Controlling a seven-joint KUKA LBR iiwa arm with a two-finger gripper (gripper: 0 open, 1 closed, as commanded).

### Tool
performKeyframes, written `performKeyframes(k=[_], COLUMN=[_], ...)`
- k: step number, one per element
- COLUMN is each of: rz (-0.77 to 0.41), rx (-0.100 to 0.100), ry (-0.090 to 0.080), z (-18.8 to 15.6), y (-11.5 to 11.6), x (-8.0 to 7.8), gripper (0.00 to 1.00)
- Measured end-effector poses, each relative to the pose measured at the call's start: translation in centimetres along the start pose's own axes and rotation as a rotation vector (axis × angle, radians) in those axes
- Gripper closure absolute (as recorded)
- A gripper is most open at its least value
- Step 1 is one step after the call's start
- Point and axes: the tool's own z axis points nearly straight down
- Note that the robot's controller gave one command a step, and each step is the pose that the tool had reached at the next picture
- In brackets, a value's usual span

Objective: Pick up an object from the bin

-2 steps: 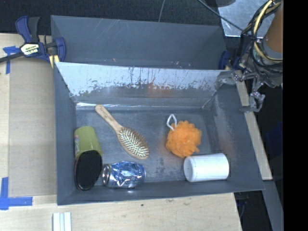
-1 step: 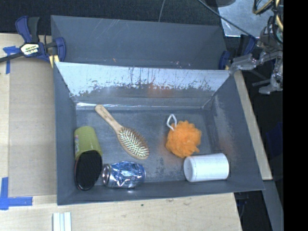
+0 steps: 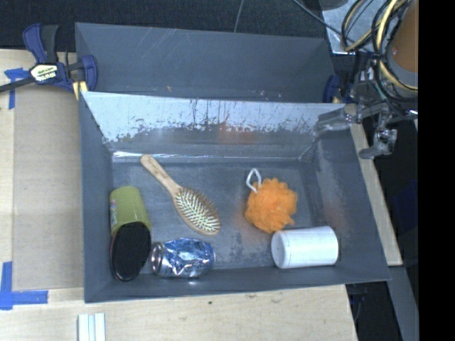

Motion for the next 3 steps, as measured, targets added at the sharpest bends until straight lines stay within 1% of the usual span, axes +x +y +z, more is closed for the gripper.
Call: performKeyframes(k=[1,2,3], rz=[0.041,-0.1,-0.02], rx=[0.002,0.007,0.008], ry=[0.0,-0.003,-0.006], z=[-0.8,-1.9,-1.3], y=[0.1,-1.9,-1.4], x=[3.8,2.7,2.6], gripper=[0.0,0.0,0.0])
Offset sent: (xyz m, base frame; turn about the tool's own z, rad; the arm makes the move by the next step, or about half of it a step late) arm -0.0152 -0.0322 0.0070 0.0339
